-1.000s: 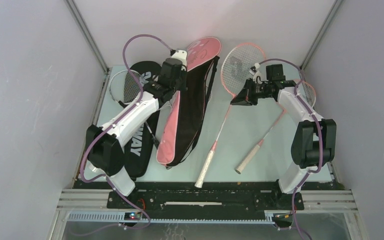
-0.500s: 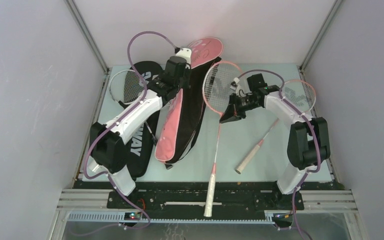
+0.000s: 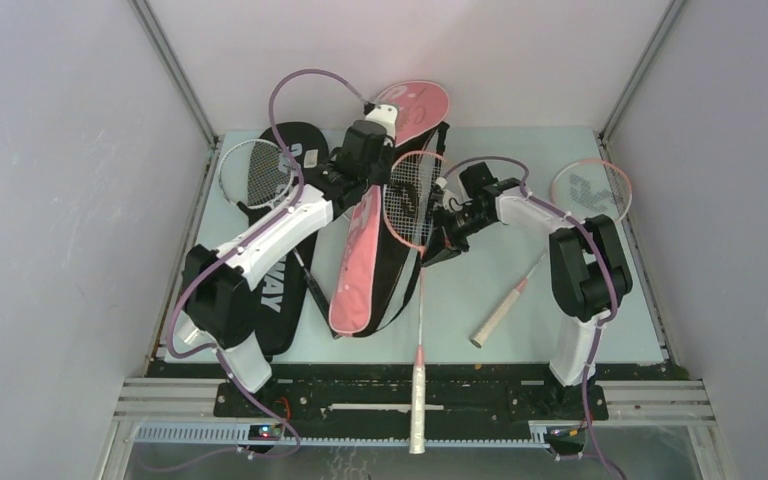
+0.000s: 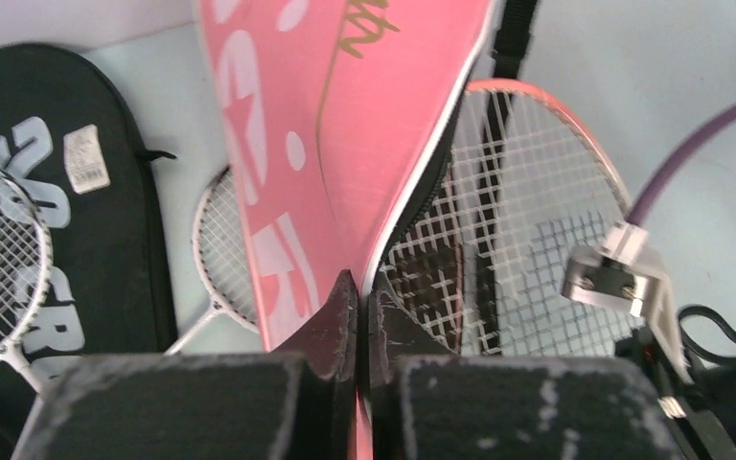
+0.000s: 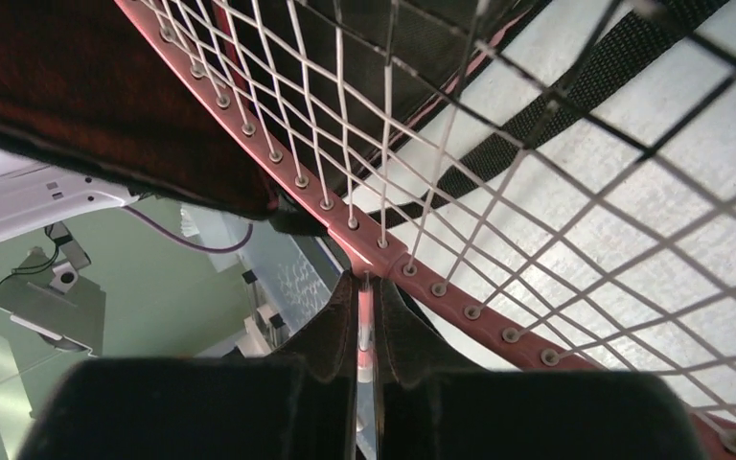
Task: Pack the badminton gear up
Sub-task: Place the racket in the racket bag.
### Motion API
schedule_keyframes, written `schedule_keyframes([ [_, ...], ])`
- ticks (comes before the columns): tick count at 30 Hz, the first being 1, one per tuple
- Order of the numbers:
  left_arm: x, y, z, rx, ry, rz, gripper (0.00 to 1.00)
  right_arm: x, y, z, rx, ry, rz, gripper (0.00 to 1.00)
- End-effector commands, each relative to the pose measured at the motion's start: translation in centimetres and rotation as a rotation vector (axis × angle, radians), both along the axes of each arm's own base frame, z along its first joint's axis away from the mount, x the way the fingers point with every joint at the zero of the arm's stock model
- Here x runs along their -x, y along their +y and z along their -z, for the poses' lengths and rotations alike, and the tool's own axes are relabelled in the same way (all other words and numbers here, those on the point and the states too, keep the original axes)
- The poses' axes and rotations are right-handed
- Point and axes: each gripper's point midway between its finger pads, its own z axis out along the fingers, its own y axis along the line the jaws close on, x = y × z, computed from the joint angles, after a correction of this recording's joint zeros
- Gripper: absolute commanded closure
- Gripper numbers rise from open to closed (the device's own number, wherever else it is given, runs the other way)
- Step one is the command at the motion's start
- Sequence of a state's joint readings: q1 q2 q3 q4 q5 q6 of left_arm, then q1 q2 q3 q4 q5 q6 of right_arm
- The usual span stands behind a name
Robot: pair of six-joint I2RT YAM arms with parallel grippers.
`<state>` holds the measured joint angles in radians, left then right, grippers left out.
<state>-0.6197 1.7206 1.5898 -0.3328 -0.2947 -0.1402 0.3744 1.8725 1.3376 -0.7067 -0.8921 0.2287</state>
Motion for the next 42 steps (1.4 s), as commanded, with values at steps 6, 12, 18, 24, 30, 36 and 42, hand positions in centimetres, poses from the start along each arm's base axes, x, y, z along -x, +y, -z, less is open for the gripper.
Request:
schedule_keyframes([
  [6,2.8,-3.5,1.8,0.074,0.041,0.079,1.00,-2.2,2.1,-1.4,0.041,-0.117,-0.006,1.00],
  [12,2.8,-4.3,2.7,0.083,0.066,0.096,1.00,-1.8,2.1,-1.1,0.087,-0.166,-0.019,1.00],
  [18,3.4,-5.1,3.3,0.109,0.100,0.136,1.00,-4.1,1.8,-1.7,0.065,-0.192,0.025,1.00],
  [24,4.0,-5.6,4.7,0.137,0.147,0.145,1.00,-6.7,1.7,-2.9,0.017,-0.257,0.075,1.00],
  [30,5.2,-6.7,5.6,0.208,0.212,0.174,1.00,-8.5,1.4,-2.8,-0.037,-0.272,0.100,1.00],
  [36,5.8,-8.0,5.8,0.250,0.244,0.232,1.00,-8.7,1.9,-2.2,-0.124,-0.232,0.061,1.00],
  [42,6.6,-9.0,6.3,0.281,0.275,0.296,1.00,-8.7,2.3,-2.5,-0.199,-0.242,0.023,1.00],
])
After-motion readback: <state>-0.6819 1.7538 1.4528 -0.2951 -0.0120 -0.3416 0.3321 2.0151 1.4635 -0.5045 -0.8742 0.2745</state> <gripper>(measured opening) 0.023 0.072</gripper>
